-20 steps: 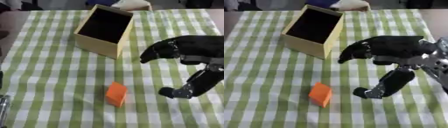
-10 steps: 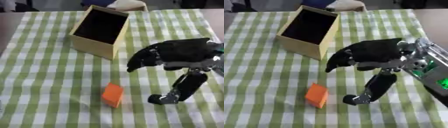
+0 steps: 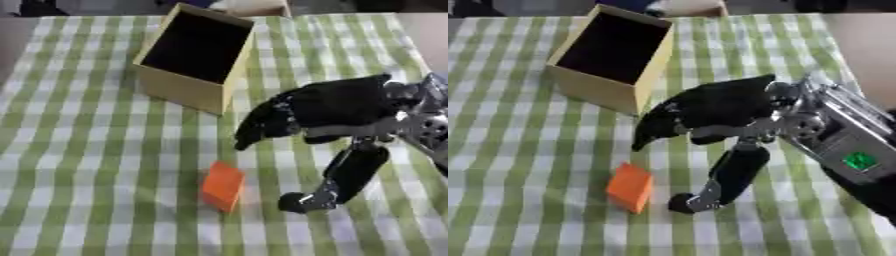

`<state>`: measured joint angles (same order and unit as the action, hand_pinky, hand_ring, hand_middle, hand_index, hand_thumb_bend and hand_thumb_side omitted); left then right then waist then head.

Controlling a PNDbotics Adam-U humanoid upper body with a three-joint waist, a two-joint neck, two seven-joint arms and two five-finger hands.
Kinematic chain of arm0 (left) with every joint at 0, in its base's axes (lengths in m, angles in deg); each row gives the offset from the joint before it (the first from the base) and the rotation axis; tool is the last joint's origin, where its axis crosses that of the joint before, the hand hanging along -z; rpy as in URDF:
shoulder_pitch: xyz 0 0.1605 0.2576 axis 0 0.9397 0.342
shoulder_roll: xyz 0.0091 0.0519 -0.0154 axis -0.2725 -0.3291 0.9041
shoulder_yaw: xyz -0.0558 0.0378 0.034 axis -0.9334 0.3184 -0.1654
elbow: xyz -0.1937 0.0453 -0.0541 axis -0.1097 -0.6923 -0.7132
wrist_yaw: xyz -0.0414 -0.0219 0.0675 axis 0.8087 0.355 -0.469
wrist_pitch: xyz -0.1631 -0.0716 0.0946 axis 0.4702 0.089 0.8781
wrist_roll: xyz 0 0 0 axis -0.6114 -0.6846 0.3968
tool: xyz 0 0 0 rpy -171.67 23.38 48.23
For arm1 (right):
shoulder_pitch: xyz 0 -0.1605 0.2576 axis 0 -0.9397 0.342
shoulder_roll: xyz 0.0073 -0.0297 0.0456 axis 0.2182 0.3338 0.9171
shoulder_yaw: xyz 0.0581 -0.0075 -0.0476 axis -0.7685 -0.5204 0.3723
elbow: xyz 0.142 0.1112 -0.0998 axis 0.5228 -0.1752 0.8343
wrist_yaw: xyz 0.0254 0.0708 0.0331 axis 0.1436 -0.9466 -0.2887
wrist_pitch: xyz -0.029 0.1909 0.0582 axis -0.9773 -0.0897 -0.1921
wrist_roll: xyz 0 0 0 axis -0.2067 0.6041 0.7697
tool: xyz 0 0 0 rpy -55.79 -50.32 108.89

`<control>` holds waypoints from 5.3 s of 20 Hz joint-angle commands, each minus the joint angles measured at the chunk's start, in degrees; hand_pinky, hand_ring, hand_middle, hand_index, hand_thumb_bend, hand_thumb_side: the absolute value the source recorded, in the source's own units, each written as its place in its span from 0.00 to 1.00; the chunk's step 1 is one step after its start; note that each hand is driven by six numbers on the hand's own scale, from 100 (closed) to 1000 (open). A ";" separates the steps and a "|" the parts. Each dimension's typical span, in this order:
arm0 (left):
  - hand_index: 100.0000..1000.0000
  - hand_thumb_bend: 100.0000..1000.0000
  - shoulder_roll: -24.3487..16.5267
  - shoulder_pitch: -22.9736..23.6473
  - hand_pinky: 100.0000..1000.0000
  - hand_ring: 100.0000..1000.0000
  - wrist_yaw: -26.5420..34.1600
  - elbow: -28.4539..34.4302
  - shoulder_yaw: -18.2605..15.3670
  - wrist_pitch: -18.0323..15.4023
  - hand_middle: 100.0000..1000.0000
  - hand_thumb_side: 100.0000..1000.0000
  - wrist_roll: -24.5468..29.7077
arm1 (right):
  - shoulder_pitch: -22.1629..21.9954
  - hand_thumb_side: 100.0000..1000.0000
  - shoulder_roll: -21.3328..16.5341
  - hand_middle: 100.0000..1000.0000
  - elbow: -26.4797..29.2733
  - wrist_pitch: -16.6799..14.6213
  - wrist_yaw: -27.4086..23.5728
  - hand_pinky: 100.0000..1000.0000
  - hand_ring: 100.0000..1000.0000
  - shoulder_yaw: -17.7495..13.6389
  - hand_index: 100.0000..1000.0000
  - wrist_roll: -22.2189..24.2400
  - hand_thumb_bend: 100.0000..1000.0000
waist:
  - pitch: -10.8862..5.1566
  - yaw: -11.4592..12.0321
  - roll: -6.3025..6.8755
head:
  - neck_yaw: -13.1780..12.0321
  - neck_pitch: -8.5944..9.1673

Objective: Pick up objects on the table and place them in the box.

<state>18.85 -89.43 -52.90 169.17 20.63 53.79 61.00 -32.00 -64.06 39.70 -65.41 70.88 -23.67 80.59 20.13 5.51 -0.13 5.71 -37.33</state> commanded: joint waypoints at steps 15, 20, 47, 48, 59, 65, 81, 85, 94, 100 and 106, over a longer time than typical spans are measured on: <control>0.70 0.47 -0.36 -1.30 0.69 0.58 0.37 1.08 0.25 -0.02 0.59 0.71 0.52 | 2.79 0.48 4.04 0.87 -7.85 -1.22 3.68 0.86 0.91 2.39 0.91 2.66 0.22 | 0.10 1.27 -0.02 | 1.49 0.45; 0.70 0.48 -0.30 -1.51 0.69 0.58 0.46 1.08 0.34 -0.03 0.59 0.71 0.66 | 3.69 0.48 5.19 0.87 -9.58 -1.89 4.23 0.86 0.91 2.75 0.91 2.52 0.24 | 0.35 1.51 -0.09 | 2.07 0.75; 0.70 0.47 -0.02 -2.27 0.69 0.57 0.51 1.08 0.36 0.09 0.59 0.71 1.05 | 5.75 0.39 8.74 0.90 -15.20 -7.23 5.40 0.86 0.92 5.33 0.92 8.72 0.24 | 1.43 3.19 -0.82 | 3.55 1.57; 0.70 0.47 0.00 -2.33 0.69 0.57 0.52 1.08 0.39 0.08 0.59 0.71 1.07 | 5.67 0.41 8.93 0.90 -15.80 -7.36 5.68 0.86 0.92 5.43 0.92 8.64 0.24 | 1.51 3.29 -0.82 | 3.56 1.65; 0.70 0.47 0.26 -2.78 0.69 0.57 0.68 1.08 0.45 0.06 0.59 0.71 1.27 | 4.99 0.42 11.18 0.78 -20.94 -9.38 7.32 0.84 0.89 5.95 0.85 5.81 0.17 | 2.18 4.33 -0.93 | 3.78 2.06; 0.70 0.46 0.15 -2.73 0.69 0.57 0.63 1.08 0.46 0.24 0.59 0.71 1.55 | 4.94 0.39 10.45 0.55 -18.40 -9.26 5.65 0.81 0.82 5.62 0.62 1.96 0.13 | 2.11 4.12 -1.04 | 3.41 1.78; 0.70 0.47 -0.24 -2.56 0.69 0.57 0.43 1.08 0.28 0.57 0.59 0.72 2.36 | 5.51 0.39 7.97 0.44 -11.62 -3.75 1.60 0.78 0.77 2.84 0.46 -2.14 0.09 | 0.76 3.13 -0.92 | 3.05 1.46; 0.70 0.47 -0.46 -2.49 0.69 0.57 0.34 1.08 0.11 0.56 0.59 0.71 2.15 | 6.27 0.39 6.94 0.44 -8.38 -1.58 1.12 0.77 0.76 -0.09 0.47 -3.73 0.09 | 0.55 2.84 -0.76 | 3.24 1.35; 0.70 0.47 -1.05 -2.72 0.69 0.57 0.30 1.08 -0.27 0.75 0.59 0.71 0.52 | 11.61 0.39 4.78 0.44 -10.79 3.95 -1.44 0.75 0.73 -7.37 0.47 -9.18 0.06 | 0.87 3.55 -1.07 | 5.65 1.73; 0.70 0.46 -1.42 -3.27 0.69 0.57 0.30 1.08 0.20 0.72 0.59 0.71 0.79 | 17.40 0.39 5.33 0.44 -21.98 4.75 -0.02 0.73 0.72 -9.75 0.47 -12.26 0.04 | 1.98 5.04 -2.10 | 8.57 2.68; 0.70 0.46 -1.56 -4.21 0.69 0.57 0.48 1.08 0.64 0.59 0.58 0.71 1.30 | 21.61 0.40 8.45 0.44 -34.16 3.82 3.15 0.73 0.72 -12.33 0.47 -15.48 0.02 | 3.55 7.26 -3.37 | 10.27 4.57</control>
<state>18.78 -93.05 -52.44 169.16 21.18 54.47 62.05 -11.79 -55.38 7.28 -61.47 73.19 -34.69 65.92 24.99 12.99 -3.89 15.58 -33.70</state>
